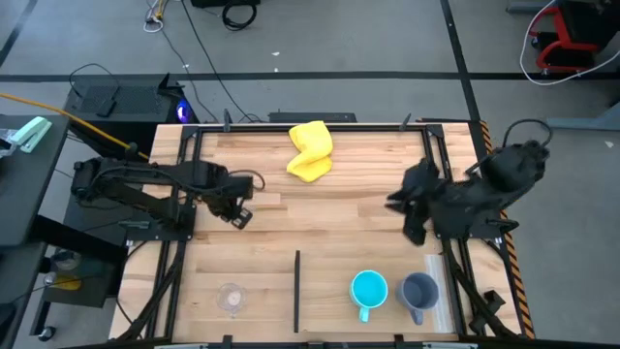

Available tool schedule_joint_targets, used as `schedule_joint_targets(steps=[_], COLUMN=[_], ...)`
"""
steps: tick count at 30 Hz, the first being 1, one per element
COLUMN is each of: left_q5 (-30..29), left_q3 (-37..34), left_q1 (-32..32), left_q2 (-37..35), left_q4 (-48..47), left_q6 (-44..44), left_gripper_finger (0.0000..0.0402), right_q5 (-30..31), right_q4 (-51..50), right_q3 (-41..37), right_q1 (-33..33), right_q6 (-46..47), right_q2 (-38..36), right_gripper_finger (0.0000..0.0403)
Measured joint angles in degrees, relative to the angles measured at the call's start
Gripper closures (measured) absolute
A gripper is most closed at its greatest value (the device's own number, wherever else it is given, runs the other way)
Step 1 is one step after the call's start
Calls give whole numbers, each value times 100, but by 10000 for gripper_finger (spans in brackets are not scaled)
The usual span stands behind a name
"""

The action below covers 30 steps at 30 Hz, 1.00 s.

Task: Stack small to large cups/mugs on shelf
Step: Put the transparent mug on the shelf

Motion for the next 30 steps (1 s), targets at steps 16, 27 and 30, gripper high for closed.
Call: schedule_joint_targets(steps=[16, 27, 30], left_q5=[-627, -1104, -1241], left_q3=[2, 2, 2], left_q1=[-2774, -4196, -4339], left_q2=[-484, -723, -717], left_q4=[-153, -145, -12], left_q6=[-1771, -3196, -3549], left_gripper_finger=[381, 381, 385], right_q5=[1771, 1833, 1810], right_q4=[3, -3, 31], right_q3=[-49, -1143, -1201], right_q1=[0, 0, 0], right_q6=[1026, 2441, 2545], right_q2=[-877, -1194, -1215], right_gripper_finger=[312, 312, 312])
